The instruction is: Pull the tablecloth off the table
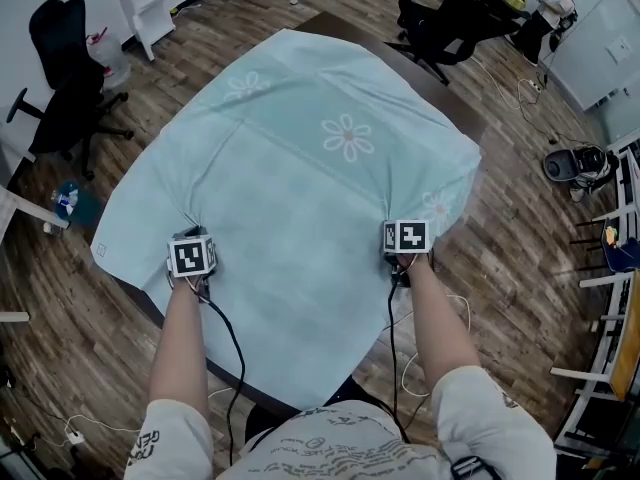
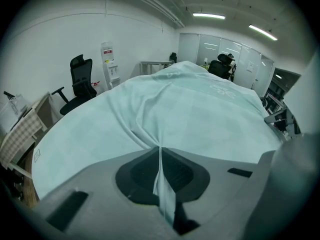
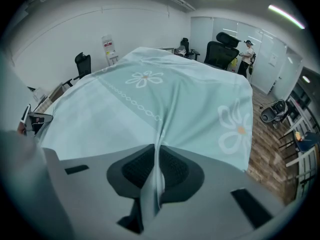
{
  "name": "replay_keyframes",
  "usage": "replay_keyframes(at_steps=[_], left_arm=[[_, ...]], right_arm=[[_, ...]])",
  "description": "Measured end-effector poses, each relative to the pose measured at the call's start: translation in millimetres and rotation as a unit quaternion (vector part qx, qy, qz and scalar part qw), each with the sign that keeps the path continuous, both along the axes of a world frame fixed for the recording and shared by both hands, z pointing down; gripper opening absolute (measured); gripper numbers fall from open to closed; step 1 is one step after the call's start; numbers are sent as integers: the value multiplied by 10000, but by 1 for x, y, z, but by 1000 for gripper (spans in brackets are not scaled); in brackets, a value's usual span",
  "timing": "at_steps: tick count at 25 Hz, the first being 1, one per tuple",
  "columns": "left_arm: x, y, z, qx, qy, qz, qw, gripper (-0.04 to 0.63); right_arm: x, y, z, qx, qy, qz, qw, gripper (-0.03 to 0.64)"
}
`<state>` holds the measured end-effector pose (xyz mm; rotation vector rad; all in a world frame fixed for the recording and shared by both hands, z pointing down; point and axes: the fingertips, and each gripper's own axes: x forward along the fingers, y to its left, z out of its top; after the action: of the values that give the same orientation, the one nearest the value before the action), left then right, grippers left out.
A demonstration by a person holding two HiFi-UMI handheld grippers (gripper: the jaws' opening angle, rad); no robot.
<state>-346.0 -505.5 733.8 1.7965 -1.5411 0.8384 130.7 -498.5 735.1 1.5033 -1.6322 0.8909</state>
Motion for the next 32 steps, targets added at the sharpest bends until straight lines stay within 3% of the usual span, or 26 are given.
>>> replay_keyframes(at_steps=[1, 4, 9, 16, 21, 27, 32], left_arm=[[3, 0, 0, -1, 11, 45, 10000, 15], [10, 5, 2, 10, 131, 176, 9998, 15], [40, 22, -5, 19, 590, 556, 9967, 14], [82, 35, -65, 825, 846, 921, 9887, 12], [122, 50, -105, 1233, 816, 1153, 9823, 12], [147, 75, -157, 1712, 961, 1123, 9741, 12], [160, 93, -203, 2185, 960, 1078, 9651, 12]], right_arm=[[-3, 1, 0, -10, 123, -32, 9999, 30], [-7, 1, 0, 153, 463, -74, 9988, 17], [-8, 7, -8, 408, 332, 103, 9986, 14], [-33, 18, -52, 920, -104, -152, 9956, 14], [-58, 33, -82, 1179, -496, -463, 9907, 14], [-95, 59, -125, 1575, -818, -1008, 9789, 14], [-124, 73, -170, 1996, -1046, -1610, 9609, 14]])
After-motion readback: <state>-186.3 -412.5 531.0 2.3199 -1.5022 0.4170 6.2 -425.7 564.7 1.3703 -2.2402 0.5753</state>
